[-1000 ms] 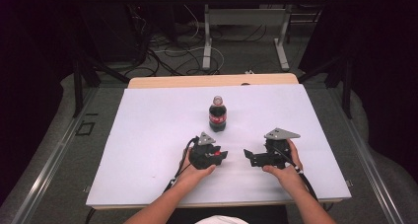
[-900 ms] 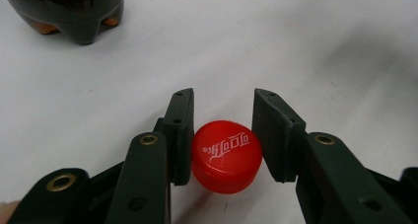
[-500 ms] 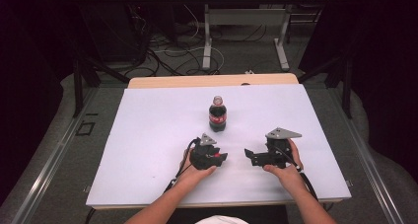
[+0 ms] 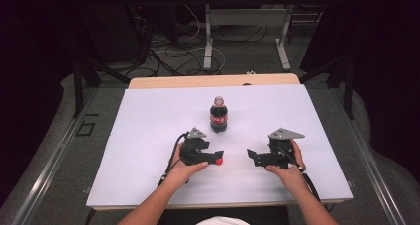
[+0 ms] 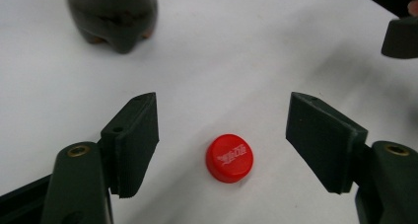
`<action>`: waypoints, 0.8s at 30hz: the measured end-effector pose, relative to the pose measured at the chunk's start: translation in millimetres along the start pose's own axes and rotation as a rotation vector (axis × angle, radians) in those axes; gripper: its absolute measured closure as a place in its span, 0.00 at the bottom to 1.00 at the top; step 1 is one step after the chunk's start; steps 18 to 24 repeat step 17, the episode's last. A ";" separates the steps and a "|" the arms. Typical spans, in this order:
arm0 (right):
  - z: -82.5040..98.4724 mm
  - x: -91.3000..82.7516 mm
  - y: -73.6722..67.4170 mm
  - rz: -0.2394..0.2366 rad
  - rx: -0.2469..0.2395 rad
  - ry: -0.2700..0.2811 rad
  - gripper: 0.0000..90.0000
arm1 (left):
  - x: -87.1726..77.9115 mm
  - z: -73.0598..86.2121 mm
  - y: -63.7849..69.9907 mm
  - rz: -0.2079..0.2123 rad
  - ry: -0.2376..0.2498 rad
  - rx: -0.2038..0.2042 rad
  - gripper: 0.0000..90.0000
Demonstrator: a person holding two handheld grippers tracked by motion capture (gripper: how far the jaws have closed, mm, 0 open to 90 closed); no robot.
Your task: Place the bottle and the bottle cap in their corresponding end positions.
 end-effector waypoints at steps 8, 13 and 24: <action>2.0 -1.0 2.4 0.008 0.005 -0.004 0.00 | -49.8 -7.6 -24.5 -0.046 0.096 0.045 0.29; 3.5 -0.9 4.5 0.015 0.008 -0.001 0.00 | -76.3 -6.0 -46.5 -0.113 0.135 0.006 0.27; 4.9 -0.9 5.6 0.025 0.008 -0.010 0.00 | -86.9 -3.8 -63.9 -0.198 0.168 0.008 0.17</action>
Point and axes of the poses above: each handheld gripper's, and its own axes: x roughly forward along the jaws, z roughly out of its underside, y roughly to its right, the point moved 2 cm from there along x, roughly forward along the jaws, and after that the axes turned 15 degrees about -x, right-handed, at the moved point
